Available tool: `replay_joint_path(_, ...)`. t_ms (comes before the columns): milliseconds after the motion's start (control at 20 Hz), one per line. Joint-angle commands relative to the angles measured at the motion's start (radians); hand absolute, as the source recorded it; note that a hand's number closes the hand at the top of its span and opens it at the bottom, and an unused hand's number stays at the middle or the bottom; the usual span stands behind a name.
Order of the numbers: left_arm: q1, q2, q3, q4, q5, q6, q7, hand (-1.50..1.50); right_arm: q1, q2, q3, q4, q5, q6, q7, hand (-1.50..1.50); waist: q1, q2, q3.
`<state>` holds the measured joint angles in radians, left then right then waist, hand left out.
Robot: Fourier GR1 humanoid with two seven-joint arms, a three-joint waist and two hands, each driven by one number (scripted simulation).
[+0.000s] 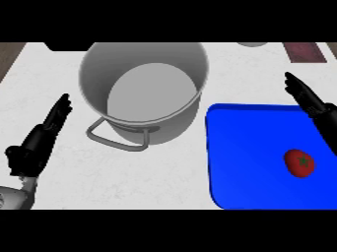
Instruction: Pick the tomato from the tray and place it in the pot
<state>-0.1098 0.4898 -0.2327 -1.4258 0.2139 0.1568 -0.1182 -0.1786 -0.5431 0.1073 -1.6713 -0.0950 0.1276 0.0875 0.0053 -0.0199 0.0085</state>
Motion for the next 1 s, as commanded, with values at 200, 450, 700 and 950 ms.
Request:
replay_joint_path(200, 0.044, -0.119, -0.067, -0.109, 0.151, -0.084, 0.182, 0.00, -0.001, -0.042, -0.210, 0.283, -0.038, 0.044, -0.307, -1.50, 0.010, 0.027, -0.004)
replay_joint_path(450, 0.051, -0.181, -0.120, -0.108, 0.192, -0.106, 0.210, 0.00, 0.097, -0.135, -0.140, 0.484, 0.322, -0.198, -0.126, -1.50, 0.022, 0.040, -0.005)
replay_joint_path(700, 0.034, -0.194, -0.088, -0.155, 0.219, -0.085, 0.302, 0.00, 0.044, -0.159, -0.062, 0.519, 0.422, -0.142, -0.225, -1.50, 0.001, 0.021, -0.008)
replay_joint_path(950, 0.045, -0.188, -0.066, -0.162, 0.206, -0.086, 0.325, 0.00, 0.094, -0.257, -0.062, 0.191, 0.403, 0.008, 0.023, -1.50, -0.019, 0.015, -0.010)
